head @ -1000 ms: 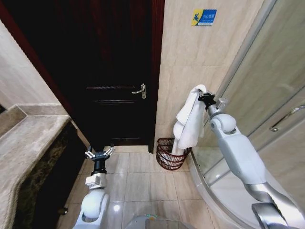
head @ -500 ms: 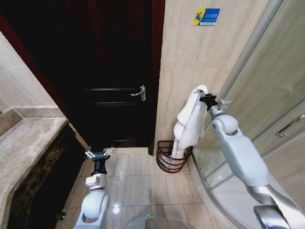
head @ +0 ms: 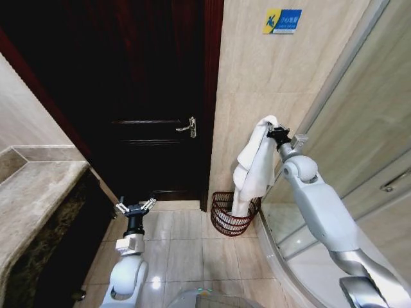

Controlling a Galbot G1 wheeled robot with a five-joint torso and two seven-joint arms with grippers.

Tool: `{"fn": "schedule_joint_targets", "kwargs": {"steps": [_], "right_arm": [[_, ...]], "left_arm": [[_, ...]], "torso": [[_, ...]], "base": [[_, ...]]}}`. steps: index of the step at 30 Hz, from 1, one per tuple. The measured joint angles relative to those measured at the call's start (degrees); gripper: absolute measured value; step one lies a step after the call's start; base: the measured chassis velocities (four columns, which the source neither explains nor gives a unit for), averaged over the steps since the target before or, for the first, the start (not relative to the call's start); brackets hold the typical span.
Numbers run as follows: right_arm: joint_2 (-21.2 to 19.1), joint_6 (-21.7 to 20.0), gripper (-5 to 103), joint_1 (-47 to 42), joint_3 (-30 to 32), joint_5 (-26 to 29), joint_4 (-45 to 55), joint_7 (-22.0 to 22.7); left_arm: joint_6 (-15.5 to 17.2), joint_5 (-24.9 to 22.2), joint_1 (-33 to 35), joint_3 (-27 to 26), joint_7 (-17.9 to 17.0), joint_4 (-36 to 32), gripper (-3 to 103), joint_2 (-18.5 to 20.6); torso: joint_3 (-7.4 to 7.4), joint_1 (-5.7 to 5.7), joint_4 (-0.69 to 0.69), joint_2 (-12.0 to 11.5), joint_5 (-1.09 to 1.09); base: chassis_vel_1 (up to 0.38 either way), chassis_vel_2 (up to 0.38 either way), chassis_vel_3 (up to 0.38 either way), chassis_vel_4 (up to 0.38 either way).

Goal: Discard the used towel into the hamper.

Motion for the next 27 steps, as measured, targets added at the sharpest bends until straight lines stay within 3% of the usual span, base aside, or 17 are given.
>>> {"fn": "schedule_joint_targets", "kwargs": {"steps": [10, 27], "right_arm": [[4.6, 2.0, 4, -1.8, 2.0, -1.4, -2.7, -0.5], [9.5, 3.5, 4, -5.8, 3.8, -3.6, -3.2, -1.0]], "left_arm": [[-1.4, 1.0, -1.4, 0.7, 0.3, 2.7, 100, 1.1], [-1.2, 1.2, -2.4, 0.8, 0.8, 1.8, 100, 1.8]], "torso": [[-1.91, -1.58, 0.00, -3.5, 0.01], [-4.84, -3.98, -0.01, -8.9, 0.01]], "base": [[0.000, 0.000, 0.000, 0.000], [0.000, 0.000, 0.000, 0.000]]}}
